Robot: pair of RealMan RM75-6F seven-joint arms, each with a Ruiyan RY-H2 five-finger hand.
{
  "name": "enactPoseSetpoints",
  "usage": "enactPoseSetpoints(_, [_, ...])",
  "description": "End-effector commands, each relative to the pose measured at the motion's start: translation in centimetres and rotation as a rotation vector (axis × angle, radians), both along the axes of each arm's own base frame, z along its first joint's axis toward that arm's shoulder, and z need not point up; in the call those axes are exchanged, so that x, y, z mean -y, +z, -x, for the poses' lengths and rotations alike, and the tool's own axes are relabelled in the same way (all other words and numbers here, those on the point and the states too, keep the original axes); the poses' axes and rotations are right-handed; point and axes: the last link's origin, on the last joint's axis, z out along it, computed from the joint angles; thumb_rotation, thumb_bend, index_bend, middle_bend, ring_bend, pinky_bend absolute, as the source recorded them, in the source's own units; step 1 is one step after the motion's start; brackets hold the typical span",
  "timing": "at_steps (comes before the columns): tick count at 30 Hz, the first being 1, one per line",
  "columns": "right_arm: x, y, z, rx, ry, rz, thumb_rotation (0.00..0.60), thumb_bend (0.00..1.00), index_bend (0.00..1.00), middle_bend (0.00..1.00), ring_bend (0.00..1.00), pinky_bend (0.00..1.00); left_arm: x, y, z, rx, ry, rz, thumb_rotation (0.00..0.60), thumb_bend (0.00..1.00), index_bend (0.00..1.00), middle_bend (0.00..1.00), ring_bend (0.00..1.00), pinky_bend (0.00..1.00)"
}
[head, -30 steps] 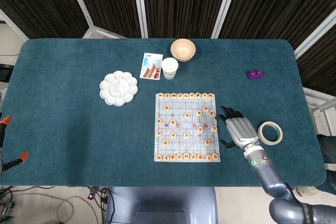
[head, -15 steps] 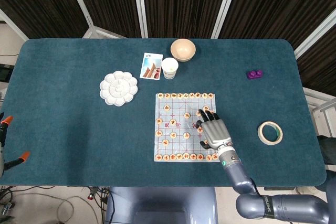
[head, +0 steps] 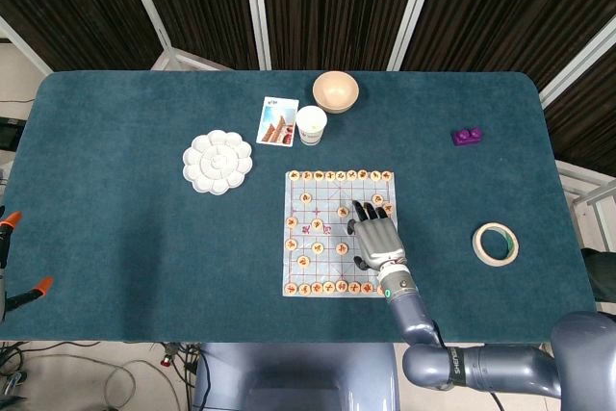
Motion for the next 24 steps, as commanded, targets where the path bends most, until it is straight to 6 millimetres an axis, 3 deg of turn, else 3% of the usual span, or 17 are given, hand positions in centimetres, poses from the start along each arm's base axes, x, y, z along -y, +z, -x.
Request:
enactPoseSetpoints(1, [0.2, -0.3, -0.2, 0.004, -0.003, 0.002, 0.600, 0.36, 0.38, 0.00, 0.01, 0.14, 0.0, 0.0, 0.0, 0.000, 0.002, 0.001, 0.600, 0.00, 0.11, 0.00, 0.00, 0.00])
enactPoseSetpoints(24, [0.8, -2.1, 0.5, 0.002, -0.029, 0.001, 0.600, 0.36, 0.43, 0.00, 0.01, 0.14, -0.1, -0.3, 0.1, -0.007, 0.002, 0.010, 0.600, 0.00, 0.11, 0.00, 0.00, 0.00])
